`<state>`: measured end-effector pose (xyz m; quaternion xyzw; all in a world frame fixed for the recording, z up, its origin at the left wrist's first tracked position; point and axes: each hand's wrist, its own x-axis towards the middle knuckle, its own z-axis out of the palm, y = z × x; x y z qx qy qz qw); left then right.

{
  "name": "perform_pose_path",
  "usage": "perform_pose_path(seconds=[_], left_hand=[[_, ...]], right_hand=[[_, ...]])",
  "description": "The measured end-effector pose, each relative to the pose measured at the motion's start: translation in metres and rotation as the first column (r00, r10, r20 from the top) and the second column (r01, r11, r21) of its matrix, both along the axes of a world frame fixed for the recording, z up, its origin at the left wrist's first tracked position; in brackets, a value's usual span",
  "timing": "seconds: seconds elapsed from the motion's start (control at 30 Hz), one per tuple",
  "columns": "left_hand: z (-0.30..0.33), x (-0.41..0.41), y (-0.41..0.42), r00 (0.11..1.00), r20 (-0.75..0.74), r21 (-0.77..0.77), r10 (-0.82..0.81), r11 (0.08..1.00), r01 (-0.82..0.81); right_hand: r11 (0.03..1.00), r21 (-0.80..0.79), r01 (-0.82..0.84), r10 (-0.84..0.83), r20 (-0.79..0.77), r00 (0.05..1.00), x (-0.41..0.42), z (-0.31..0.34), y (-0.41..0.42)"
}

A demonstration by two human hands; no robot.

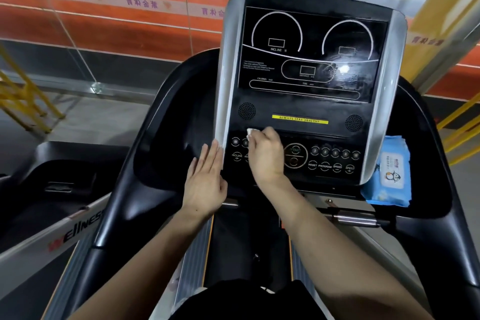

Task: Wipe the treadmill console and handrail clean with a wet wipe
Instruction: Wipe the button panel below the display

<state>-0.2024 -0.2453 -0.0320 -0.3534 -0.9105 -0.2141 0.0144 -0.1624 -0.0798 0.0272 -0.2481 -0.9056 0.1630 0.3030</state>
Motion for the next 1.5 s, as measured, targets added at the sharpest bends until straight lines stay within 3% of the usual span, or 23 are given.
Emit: perform_pose_path(seconds=[0.13, 0.37, 0.57, 0.77, 0.9, 1.07, 1.27, 1.5], left_hand=[[-0.004, -0.009, -0.011, 1.000, 0.023, -0.038, 0.015, 0.999, -0.014], [-0.007, -0.016, -0.016, 0.999, 0.033, -0.085, -0.020, 0.996, 0.023], [-0.008, -0.018, -0.022, 0.998, 0.069, -0.100, -0.008, 0.995, 0.015], [-0.007, -0.018, -0.026, 0.995, 0.096, -0.080, 0.004, 0.997, 0.004], [-0.006, -0.014, -0.027, 0.995, 0.097, -0.080, -0.001, 0.997, 0.008], [-0.008, -0.011, -0.030, 0.997, 0.070, -0.089, -0.013, 0.996, 0.019], [-0.009, -0.003, -0.030, 0.998, 0.052, -0.063, -0.044, 0.997, 0.047], [-0.009, 0.010, -0.014, 0.999, 0.007, -0.009, -0.040, 0.999, 0.040]], right_hand=[[0.991, 0.082, -0.107, 0.099, 0.094, 0.991, -0.021, -0.001, -0.020], [0.944, 0.135, -0.302, 0.271, 0.208, 0.940, 0.024, -0.032, -0.016], [0.963, 0.172, -0.209, 0.183, 0.154, 0.971, -0.007, -0.015, -0.009], [0.933, 0.124, -0.337, 0.307, 0.211, 0.928, 0.017, -0.053, -0.036], [0.955, 0.118, -0.272, 0.248, 0.183, 0.951, 0.041, -0.061, -0.011], [0.997, 0.047, -0.067, 0.063, 0.073, 0.995, 0.061, -0.059, 0.006], [0.978, 0.040, -0.203, 0.196, 0.142, 0.970, 0.021, -0.051, -0.055], [0.998, -0.050, -0.046, 0.053, 0.137, 0.989, 0.070, -0.058, -0.004]])
